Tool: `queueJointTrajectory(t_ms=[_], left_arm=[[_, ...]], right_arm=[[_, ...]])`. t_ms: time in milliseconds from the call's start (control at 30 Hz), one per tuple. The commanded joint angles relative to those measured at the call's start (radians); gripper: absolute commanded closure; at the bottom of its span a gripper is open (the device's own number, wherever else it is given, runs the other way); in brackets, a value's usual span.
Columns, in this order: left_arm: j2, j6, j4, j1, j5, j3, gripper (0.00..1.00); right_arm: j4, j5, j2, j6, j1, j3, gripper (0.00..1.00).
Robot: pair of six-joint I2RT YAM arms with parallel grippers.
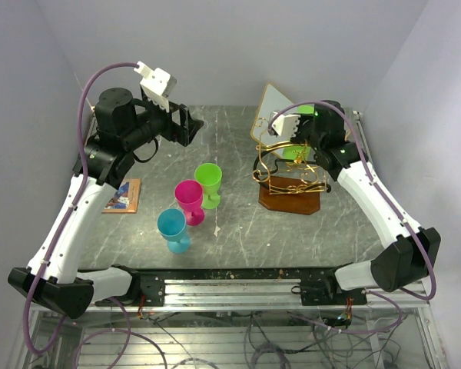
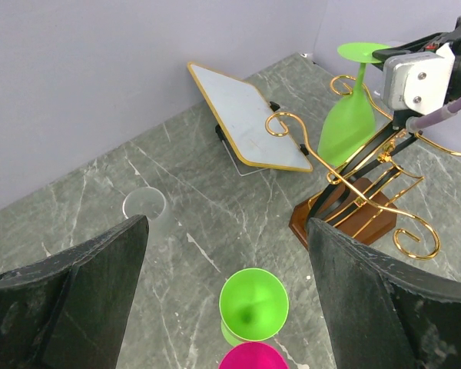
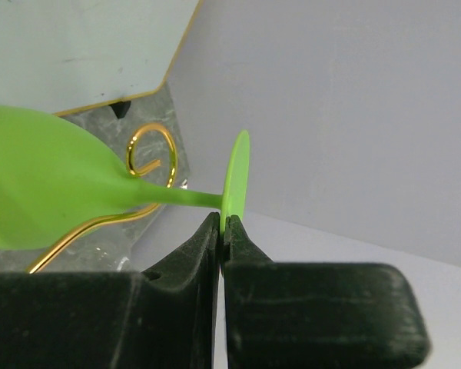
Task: Place the wine glass upside down on the wine glass rack
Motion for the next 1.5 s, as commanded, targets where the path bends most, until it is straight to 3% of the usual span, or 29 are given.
queueJointTrajectory(t_ms=[0,833,1467], left_arm=[[-0.017,0.010,0.031,-0.001,0.016,-0.009,0.05],[-0.019,0.014,0.028,-0.001,0.031,-0.015,0.05],[-0.022,0.015,0.027,-0.001,0.034,-0.021,0.05]], right_arm=[[0.073,0.059,-0.003,0.014,0.001,0.002,1.00],[0.270,0.172,0.104,0.075,0.023,-0.027,1.00],[0.168,0.118,0.128,0.172,0.045,0.007,1.00]])
